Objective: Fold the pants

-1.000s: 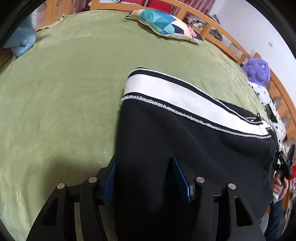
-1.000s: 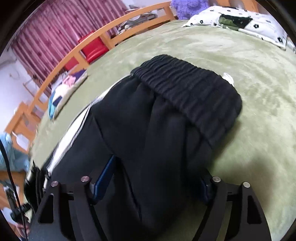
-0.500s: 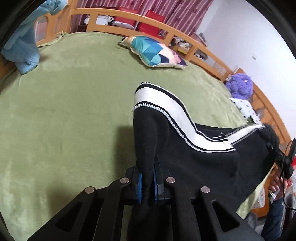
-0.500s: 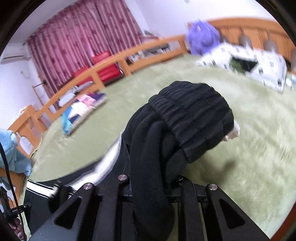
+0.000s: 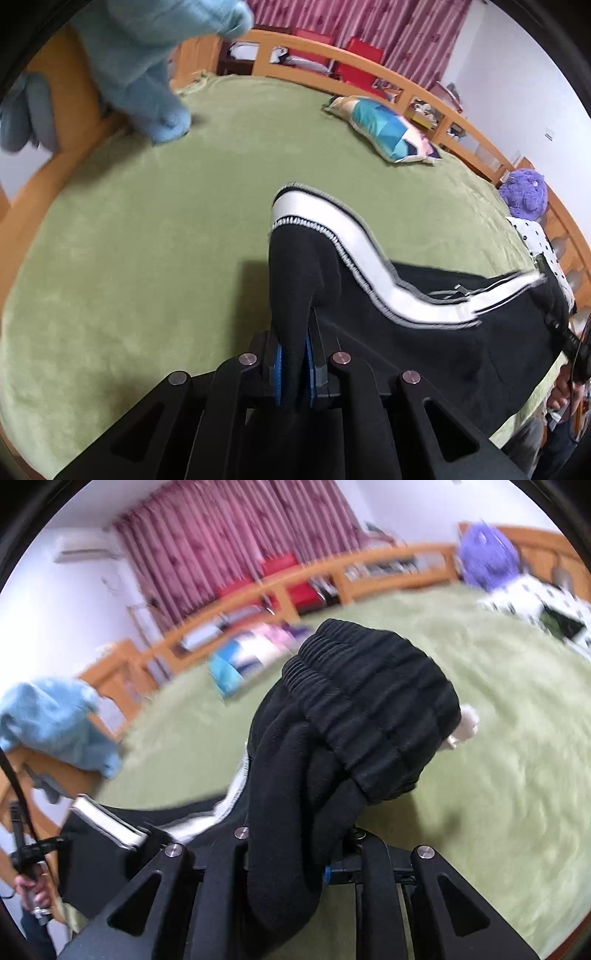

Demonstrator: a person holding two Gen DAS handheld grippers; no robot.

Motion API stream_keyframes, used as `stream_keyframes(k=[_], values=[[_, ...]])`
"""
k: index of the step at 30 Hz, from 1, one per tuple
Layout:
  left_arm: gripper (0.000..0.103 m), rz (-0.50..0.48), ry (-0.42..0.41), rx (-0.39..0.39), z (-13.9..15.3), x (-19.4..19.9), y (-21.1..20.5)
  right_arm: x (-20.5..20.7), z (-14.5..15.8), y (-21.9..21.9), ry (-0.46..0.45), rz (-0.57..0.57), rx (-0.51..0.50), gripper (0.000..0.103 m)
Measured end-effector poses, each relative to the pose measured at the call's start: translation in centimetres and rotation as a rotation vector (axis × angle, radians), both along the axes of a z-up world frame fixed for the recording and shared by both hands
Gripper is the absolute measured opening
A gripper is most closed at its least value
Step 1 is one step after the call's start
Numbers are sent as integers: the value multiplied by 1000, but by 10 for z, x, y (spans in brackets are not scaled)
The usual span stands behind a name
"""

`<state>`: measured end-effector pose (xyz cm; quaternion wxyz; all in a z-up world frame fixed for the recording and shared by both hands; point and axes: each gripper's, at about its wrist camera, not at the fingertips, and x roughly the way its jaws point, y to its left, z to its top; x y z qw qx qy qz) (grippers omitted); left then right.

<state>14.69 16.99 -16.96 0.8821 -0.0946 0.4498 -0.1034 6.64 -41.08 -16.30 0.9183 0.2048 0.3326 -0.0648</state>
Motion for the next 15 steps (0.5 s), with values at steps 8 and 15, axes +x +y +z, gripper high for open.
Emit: stream_keyframes(k=[8,15], values=[[48,93,40,35,-20,-18,20,-23,-51,-33,177,3,199,26],[51,92,46,32,-32,-62,31,-51,-27,5,202,-13,-93,43]])
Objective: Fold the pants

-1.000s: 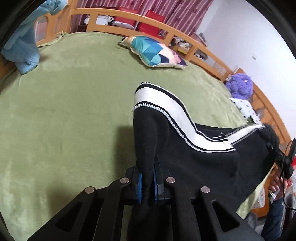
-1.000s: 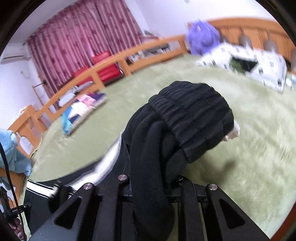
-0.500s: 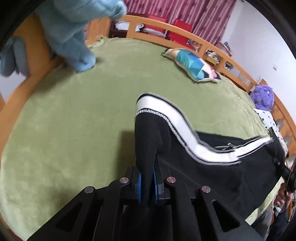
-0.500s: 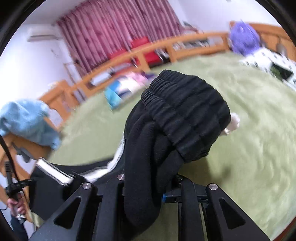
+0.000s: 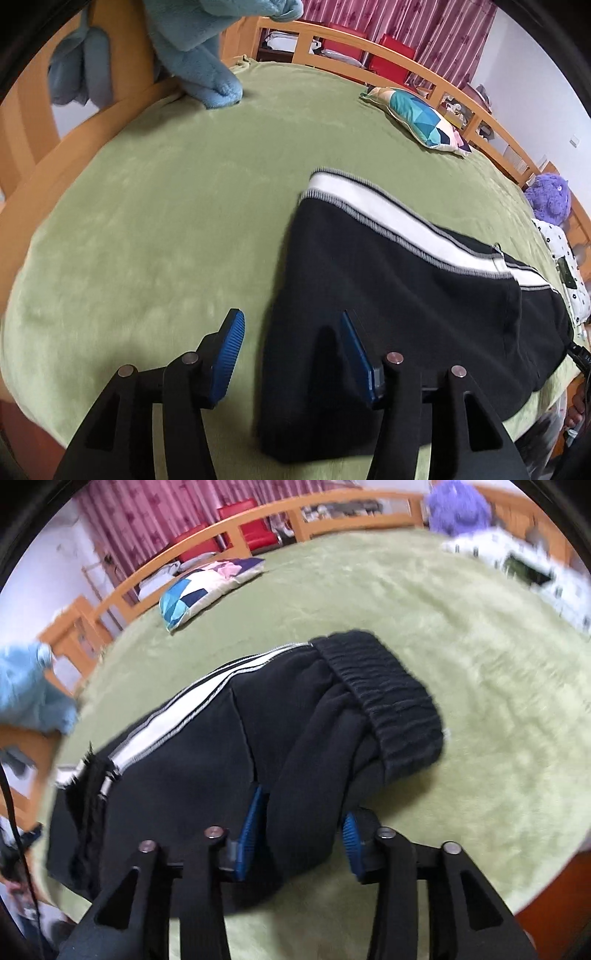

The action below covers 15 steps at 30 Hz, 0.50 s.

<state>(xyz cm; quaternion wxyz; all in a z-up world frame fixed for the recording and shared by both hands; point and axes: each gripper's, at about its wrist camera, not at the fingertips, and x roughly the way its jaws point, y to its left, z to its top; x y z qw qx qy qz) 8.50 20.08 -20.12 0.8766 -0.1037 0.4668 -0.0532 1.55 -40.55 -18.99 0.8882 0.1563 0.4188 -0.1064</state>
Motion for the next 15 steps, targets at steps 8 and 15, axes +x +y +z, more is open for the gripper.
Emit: stream_keyframes(k=[8,15], values=[[52,23,35,-138,-26,-28,5,-36,14,-2,-47,5,-27,54],[51,49,52,-177,-30,-38,8,-27,-10,-19,-76,-21,177,55]])
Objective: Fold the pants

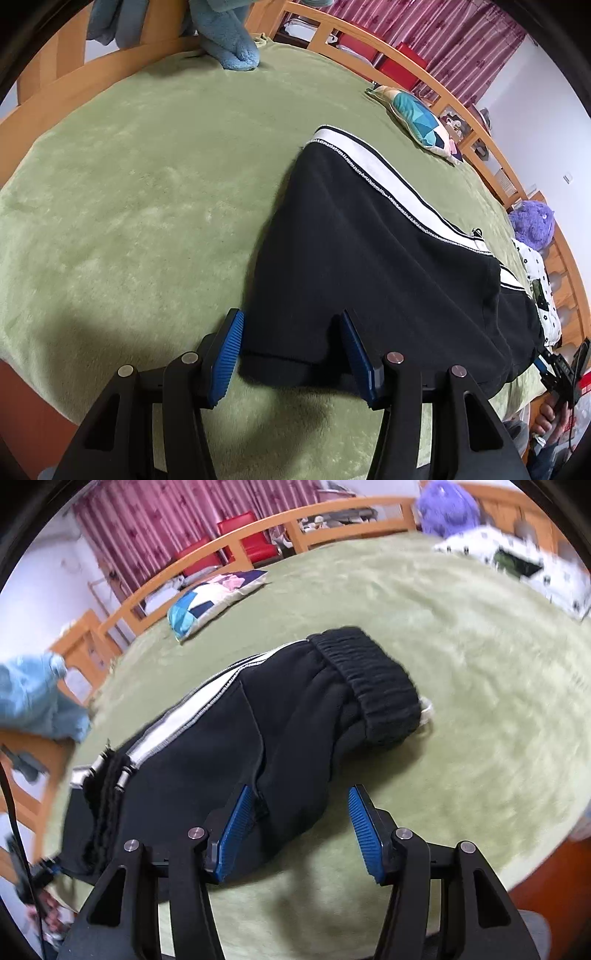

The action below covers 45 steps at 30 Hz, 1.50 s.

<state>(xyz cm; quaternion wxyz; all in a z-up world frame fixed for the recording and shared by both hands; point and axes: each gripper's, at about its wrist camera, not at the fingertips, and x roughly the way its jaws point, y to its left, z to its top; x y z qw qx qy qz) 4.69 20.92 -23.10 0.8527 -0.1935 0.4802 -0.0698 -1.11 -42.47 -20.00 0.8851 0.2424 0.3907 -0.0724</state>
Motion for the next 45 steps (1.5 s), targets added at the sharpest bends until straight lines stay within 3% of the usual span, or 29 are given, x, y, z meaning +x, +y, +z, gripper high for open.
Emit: stream_keyframes(k=[4,6,8,13,15,17,20,25,27,28,30,31,32,36,38,45], values=[[51,35,12,-47,-2,-1,5,20,-9,-13,-42,-31,70,66],[52,53,27,-75,-6,1,8,33,-19,-23,-32,-79,100,66],[54,59,42,-97,-9,4,9,38,-23,-31,-42,-131,73,39],[58,44,41,-84,-12,8,4,40,4,-37,-168,-87,53,37],[60,37,41,-78,-13,10,1,46,4,-31,-114,-84,10,40],[62,28,40,-68,-13,12,-1,51,-8,-28,-28,-57,16,52],[64,18,39,-73,-16,14,-1,40,-25,-30,60,-53,21,55],[64,21,39,-104,-19,15,3,10,-20,-20,79,-69,-78,63],[58,30,39,-122,-20,15,4,0,-11,-11,81,-63,-126,63],[46,18,45,-127,-21,16,1,-4,-8,-10,79,-59,-141,63],[37,30,51,-90,-17,16,-5,-8,1,-1,65,-51,-171,63],[25,35,49,-81,-12,16,-8,-8,5,1,57,-47,-176,63],[19,38,33,-69,-3,15,-9,-9,9,4,48,-41,-179,63],[18,0,-103,37,56,11,-27,-9,21,12,30,-22,-192,63],[18,-7,-115,124,81,14,-45,-10,25,13,23,-13,-207,63],[18,-93,-282,451,164,0,-156,-27,41,3,-26,27,-294,63]])
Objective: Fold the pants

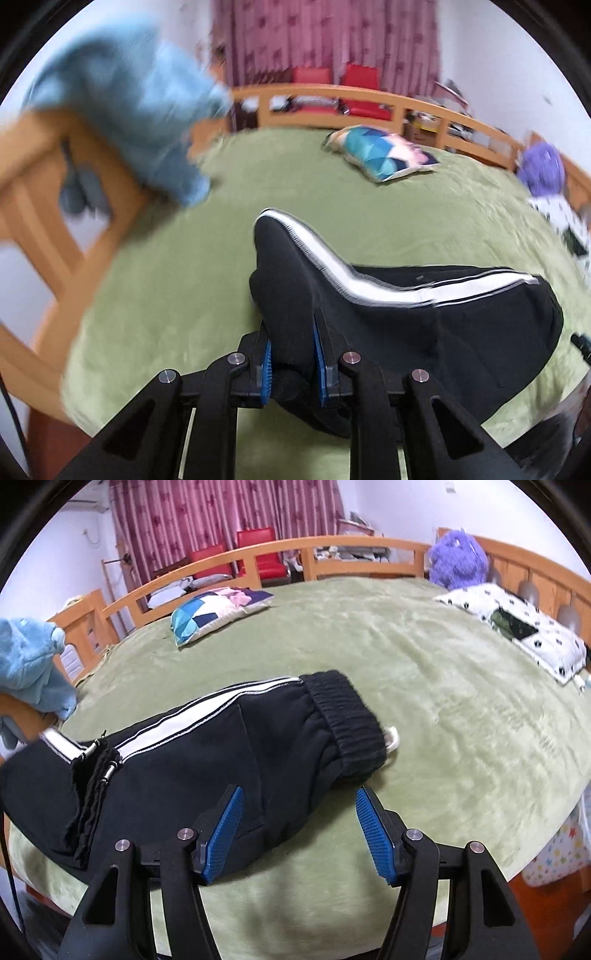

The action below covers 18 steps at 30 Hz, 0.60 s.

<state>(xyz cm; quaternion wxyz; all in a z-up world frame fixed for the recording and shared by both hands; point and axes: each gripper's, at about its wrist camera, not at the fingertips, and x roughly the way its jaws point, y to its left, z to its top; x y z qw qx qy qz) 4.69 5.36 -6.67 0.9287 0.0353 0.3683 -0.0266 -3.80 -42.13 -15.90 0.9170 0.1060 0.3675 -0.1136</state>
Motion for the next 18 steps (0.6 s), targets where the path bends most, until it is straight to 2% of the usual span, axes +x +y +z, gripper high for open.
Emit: stream_keyframes(k=[5,9,13,17,18], values=[[17,-91,-67,110,46,-14,-87,-17,6,-36,-42,-3,33,66],[17,-203,-100,123,72,-25,-167,-31,5,-65,-48,-34,36,66],[13,-377,-122,121,78,-41,-253,-50,-4,-93,-32,-65,76,67],[9,-629,-72,45,57,-55,-336,-60,-14,-117,-6,-110,121,67],[8,-659,-71,38,54,-58,-347,-62,-16,-121,-7,-116,140,67]])
